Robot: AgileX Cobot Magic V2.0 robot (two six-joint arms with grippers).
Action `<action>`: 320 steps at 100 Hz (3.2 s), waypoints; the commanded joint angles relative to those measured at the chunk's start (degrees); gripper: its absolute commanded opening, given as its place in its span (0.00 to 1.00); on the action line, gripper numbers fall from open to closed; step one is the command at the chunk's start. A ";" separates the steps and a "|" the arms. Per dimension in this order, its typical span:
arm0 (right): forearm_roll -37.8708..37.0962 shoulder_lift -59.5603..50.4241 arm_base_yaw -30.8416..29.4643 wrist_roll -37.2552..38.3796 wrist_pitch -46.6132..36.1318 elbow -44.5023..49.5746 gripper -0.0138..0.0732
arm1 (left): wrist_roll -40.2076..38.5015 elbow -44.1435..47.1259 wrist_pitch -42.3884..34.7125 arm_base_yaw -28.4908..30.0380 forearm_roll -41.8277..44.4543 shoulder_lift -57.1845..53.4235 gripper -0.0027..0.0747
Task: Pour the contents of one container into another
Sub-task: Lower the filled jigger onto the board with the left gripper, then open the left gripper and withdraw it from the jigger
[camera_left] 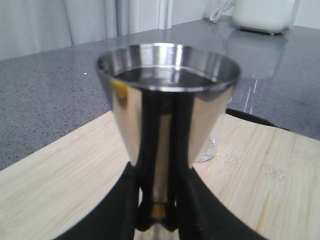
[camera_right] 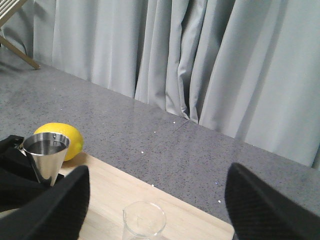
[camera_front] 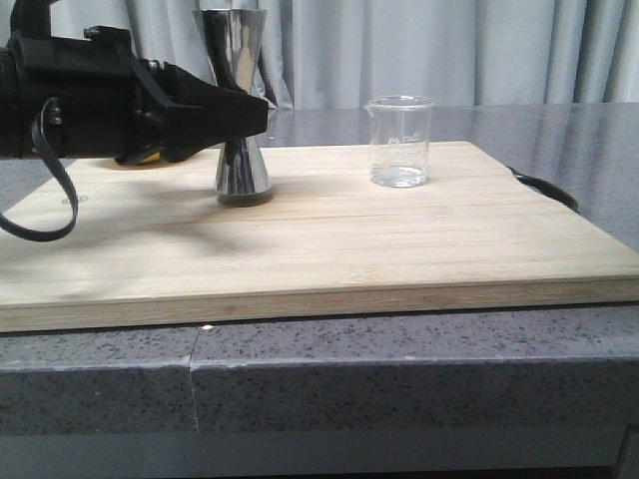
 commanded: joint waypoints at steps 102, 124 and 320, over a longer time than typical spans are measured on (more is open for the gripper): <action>-0.02 -1.04 0.06 -0.60 -3.93 -1.42 0.74 | 0.10 -1.67 -7.95 0.19 0.89 1.71 0.01; -0.02 -1.04 0.06 -0.60 -3.93 -1.42 0.74 | 0.10 -1.67 -8.24 0.19 0.89 1.71 0.01; -0.02 -1.04 -1.19 -0.70 4.02 -1.42 0.74 | -28.11 -0.87 22.38 0.19 25.63 -24.91 0.65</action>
